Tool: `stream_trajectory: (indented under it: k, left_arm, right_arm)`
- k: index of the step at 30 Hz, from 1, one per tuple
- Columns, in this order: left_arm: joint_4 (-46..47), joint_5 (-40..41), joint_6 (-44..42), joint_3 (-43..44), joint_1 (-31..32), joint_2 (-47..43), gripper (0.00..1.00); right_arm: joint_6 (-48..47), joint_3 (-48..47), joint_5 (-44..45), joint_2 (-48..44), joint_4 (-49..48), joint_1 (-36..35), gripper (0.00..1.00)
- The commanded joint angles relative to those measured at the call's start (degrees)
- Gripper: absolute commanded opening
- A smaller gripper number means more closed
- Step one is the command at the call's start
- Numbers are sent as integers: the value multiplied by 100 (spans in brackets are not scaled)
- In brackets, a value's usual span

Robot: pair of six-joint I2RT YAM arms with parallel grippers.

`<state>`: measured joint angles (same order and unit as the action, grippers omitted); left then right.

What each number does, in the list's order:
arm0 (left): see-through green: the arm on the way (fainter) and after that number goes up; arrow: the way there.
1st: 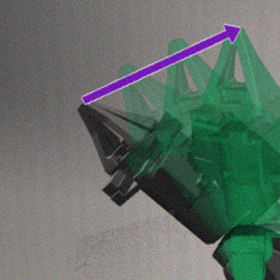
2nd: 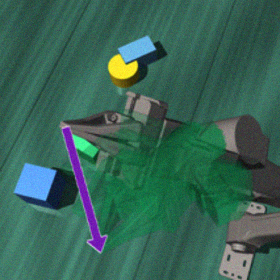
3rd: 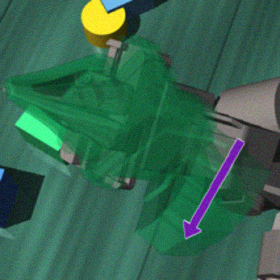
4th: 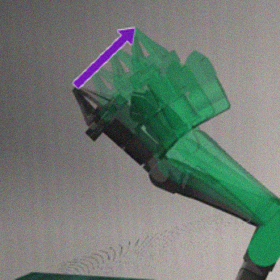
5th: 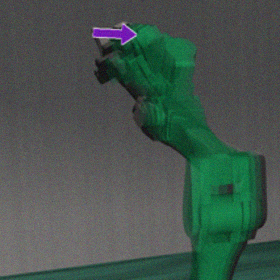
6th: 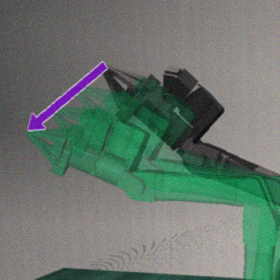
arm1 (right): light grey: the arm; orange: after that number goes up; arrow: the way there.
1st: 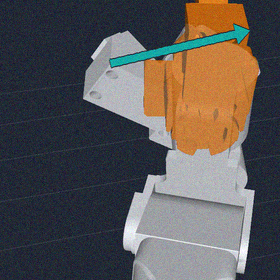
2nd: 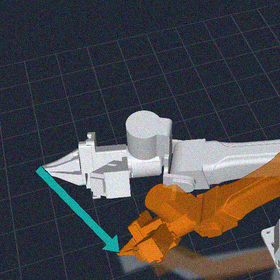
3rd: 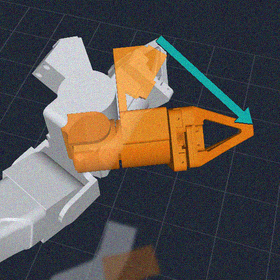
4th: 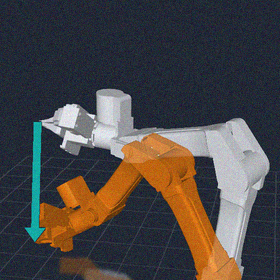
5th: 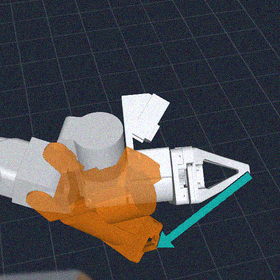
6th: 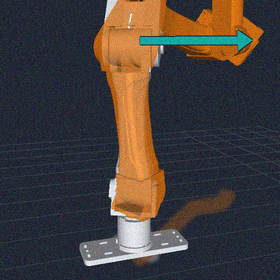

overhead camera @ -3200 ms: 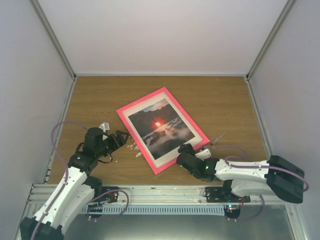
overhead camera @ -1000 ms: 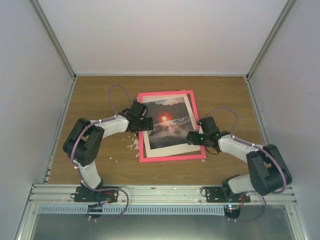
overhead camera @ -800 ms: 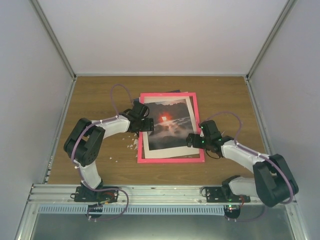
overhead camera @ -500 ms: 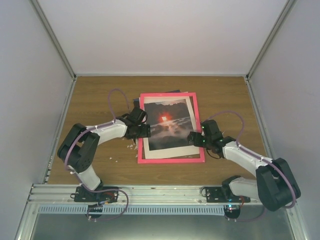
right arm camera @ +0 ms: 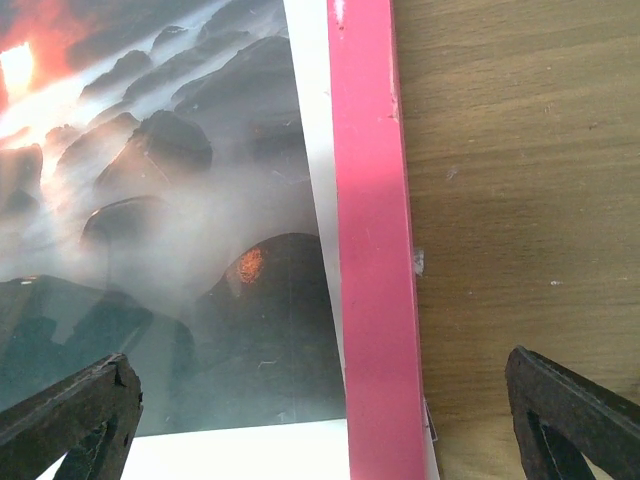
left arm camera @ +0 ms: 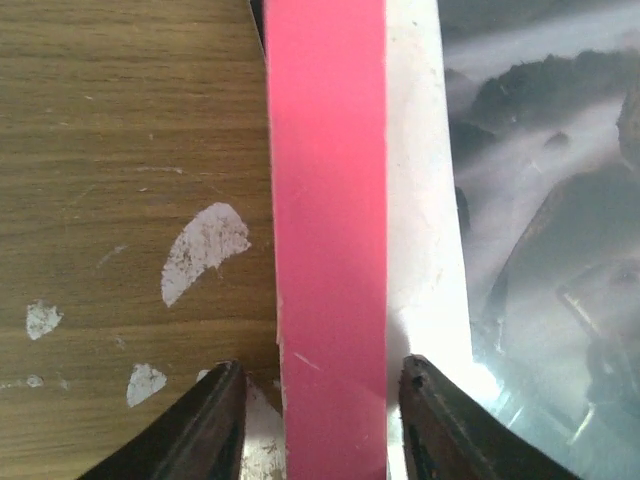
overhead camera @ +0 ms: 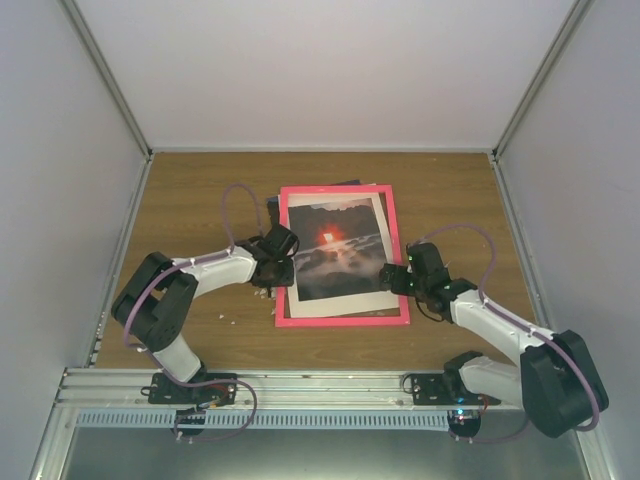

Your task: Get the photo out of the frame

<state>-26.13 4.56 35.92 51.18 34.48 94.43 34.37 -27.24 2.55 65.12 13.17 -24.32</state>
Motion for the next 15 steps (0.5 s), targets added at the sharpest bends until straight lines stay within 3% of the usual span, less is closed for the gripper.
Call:
stream_trajectory:
  k: [1, 10, 15]
  left_arm:
    - [-169, 200, 75, -45, 115, -169, 38]
    - [-517, 369, 17, 183, 129, -848, 9]
    - [-785, 646, -39, 270, 92, -1247, 6]
  right_arm:
    - [35, 94, 87, -123, -74, -45, 100]
    - [-146, 140, 68, -616, -64, -38, 100]
    - [-411, 133, -10, -1051, -68, -37, 100]
